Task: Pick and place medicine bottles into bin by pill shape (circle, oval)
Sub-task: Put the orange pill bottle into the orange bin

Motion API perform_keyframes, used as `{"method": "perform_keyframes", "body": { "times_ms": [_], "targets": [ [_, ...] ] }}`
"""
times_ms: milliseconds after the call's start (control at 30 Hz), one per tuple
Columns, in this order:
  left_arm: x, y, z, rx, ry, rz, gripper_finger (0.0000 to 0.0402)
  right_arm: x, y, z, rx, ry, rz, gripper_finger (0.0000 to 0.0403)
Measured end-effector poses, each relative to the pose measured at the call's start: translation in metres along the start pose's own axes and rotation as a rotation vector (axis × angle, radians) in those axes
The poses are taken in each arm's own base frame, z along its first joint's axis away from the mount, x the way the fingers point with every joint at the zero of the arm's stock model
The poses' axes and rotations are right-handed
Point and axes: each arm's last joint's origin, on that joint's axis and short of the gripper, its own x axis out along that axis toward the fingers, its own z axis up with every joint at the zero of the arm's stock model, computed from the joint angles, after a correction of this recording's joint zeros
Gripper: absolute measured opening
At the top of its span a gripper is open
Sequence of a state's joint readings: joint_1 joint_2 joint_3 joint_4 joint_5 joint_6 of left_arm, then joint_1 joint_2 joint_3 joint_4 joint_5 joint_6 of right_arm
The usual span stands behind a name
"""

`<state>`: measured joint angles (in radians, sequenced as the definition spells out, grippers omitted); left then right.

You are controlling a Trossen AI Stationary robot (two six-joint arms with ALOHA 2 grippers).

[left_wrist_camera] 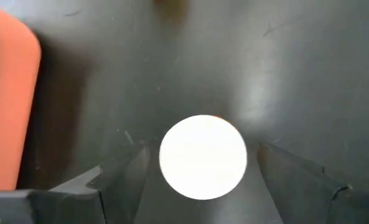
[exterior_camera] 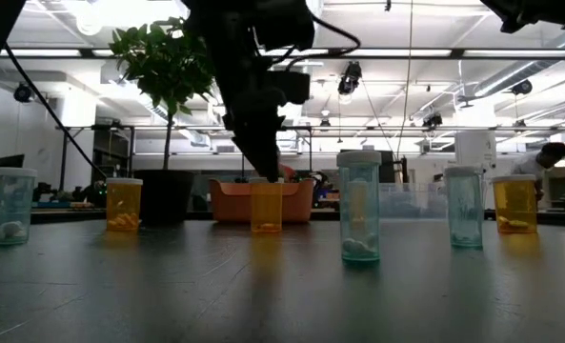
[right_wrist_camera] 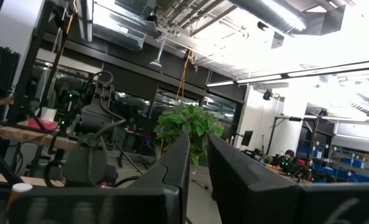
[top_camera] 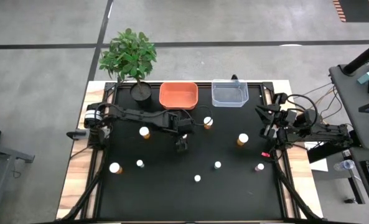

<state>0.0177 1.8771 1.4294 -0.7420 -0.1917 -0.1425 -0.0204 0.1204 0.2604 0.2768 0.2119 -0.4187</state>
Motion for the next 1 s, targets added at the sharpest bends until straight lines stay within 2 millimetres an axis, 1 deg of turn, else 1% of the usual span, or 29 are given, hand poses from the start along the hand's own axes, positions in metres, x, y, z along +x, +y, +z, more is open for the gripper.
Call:
{"method": "perform_keyframes", "body": {
  "times_ms": [200, 333, 700, 900, 1000],
  "targets": [
    [0.011, 0.000, -0.007, -0.006, -0.012, -0.004, 0.0281, 0.000, 0.000, 0.000, -0.003, 0.002, 0.001, 0.0050],
    [0.013, -0.001, -0.007, -0.007, -0.026, -0.006, 0.0273, 0.000, 0.000, 0.000, -0.004, 0.002, 0.001, 0.0050],
    [0.013, 0.000, -0.008, -0.005, -0.015, -0.005, 0.0189, 0.000, 0.000, 0.000, -0.011, 0.002, 0.001, 0.0050],
    [0.011, 0.000, -0.007, 0.002, -0.013, -0.004, 0.0193, 0.000, 0.000, 0.000, -0.010, 0.002, 0.001, 0.0050],
    [0.002, 0.005, 0.002, 0.021, -0.052, 0.012, 0.0200, 0.000, 0.000, 0.000, -0.009, 0.003, 0.002, 0.0050]
  ]
}}
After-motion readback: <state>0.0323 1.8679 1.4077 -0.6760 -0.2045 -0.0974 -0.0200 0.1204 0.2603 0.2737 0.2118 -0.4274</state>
